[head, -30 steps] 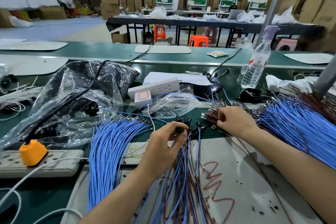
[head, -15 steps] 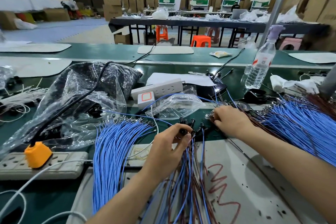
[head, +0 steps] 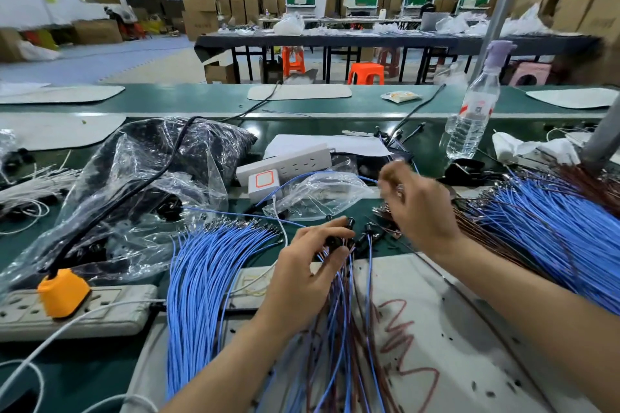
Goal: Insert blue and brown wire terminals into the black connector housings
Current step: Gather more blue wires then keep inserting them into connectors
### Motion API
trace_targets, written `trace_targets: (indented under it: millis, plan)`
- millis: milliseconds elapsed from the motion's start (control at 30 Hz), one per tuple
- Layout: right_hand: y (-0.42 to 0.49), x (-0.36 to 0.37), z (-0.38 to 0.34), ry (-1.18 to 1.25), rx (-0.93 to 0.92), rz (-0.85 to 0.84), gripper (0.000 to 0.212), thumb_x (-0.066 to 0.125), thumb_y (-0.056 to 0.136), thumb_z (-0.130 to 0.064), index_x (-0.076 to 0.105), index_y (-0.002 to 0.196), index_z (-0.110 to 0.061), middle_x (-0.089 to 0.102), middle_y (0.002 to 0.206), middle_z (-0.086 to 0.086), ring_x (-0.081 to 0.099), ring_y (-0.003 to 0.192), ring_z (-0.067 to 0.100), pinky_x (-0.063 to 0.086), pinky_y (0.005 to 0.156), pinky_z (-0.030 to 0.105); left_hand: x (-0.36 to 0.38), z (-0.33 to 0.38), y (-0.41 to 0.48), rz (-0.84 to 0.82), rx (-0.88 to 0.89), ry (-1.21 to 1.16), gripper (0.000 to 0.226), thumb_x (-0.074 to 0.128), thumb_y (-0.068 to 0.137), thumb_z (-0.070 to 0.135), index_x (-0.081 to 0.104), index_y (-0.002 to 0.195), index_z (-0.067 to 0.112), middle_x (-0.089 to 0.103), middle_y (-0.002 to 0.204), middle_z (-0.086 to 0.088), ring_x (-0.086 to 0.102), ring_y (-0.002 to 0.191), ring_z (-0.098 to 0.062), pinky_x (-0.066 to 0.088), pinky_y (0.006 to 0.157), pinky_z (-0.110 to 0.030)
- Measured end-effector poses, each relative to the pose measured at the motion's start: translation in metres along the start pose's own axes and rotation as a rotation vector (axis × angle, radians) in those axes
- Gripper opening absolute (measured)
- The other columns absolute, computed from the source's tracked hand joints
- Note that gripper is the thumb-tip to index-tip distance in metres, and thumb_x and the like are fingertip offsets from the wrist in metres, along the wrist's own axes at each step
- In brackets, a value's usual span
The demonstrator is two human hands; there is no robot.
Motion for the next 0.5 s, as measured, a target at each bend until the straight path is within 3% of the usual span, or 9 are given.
trace_targets:
  millis: [100, 167, 333, 433, 500]
  plan:
    - [-0.026, 0.002, -0.006, 0.009, -0.074, -0.248, 0.007, 0.069, 0.086, -0.010, 0.063, 0.088, -0.009, 0.067, 0.072, 0.001, 0.061, 0.056, 0.023, 0.052, 0.050, 0.042, 0.000, 0.001, -0.001, -0.030, 0.035, -0.066, 0.023, 0.060, 0.089, 0.016, 0.065, 0.108, 0.029, 0.055, 0.133, 0.012, 0.051, 0.124, -0.004, 0.044, 0.100, -0.028]
    - [-0.036, 0.001, -0.006, 0.056, -0.073, -0.310, 0.008, 0.070, 0.085, -0.014, 0.063, 0.087, -0.011, 0.066, 0.072, -0.001, 0.057, 0.056, 0.023, 0.051, 0.052, 0.041, 0.003, 0.003, -0.002, -0.057, 0.016, -0.137, 0.024, 0.059, 0.088, 0.016, 0.065, 0.108, 0.028, 0.054, 0.135, 0.006, 0.049, 0.126, -0.004, 0.043, 0.102, -0.030]
    - [-0.043, -0.013, -0.004, 0.126, -0.022, -0.301, 0.011, 0.070, 0.082, -0.010, 0.065, 0.091, -0.009, 0.069, 0.075, 0.000, 0.063, 0.064, 0.026, 0.050, 0.056, 0.040, 0.025, 0.018, 0.001, -0.133, -0.098, -0.392, 0.027, 0.054, 0.091, 0.002, 0.065, 0.114, 0.007, 0.062, 0.128, -0.001, 0.055, 0.121, -0.009, 0.043, 0.099, -0.021]
    - [-0.043, -0.025, 0.000, 0.178, 0.061, -0.224, 0.011, 0.072, 0.082, -0.007, 0.064, 0.089, -0.010, 0.059, 0.061, -0.012, 0.055, 0.053, 0.006, 0.048, 0.054, 0.033, 0.037, 0.030, 0.008, -0.124, -0.117, -0.420, 0.029, 0.052, 0.092, -0.008, 0.065, 0.115, 0.004, 0.065, 0.121, -0.004, 0.059, 0.114, -0.007, 0.042, 0.094, -0.016]
    - [-0.043, -0.032, 0.002, 0.236, 0.132, -0.156, 0.013, 0.072, 0.083, -0.009, 0.061, 0.088, -0.014, 0.054, 0.058, -0.017, 0.053, 0.050, 0.002, 0.044, 0.051, 0.022, 0.044, 0.036, 0.011, -0.085, -0.125, -0.413, 0.027, 0.053, 0.091, -0.008, 0.066, 0.113, 0.001, 0.064, 0.122, -0.004, 0.058, 0.115, -0.007, 0.043, 0.095, -0.018]
Point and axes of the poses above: each hand's wrist, its own y-axis towards the middle knuckle, its own x-axis out of the palm, z = x × y, the point moved 1 cm from there along y, towards the middle knuckle
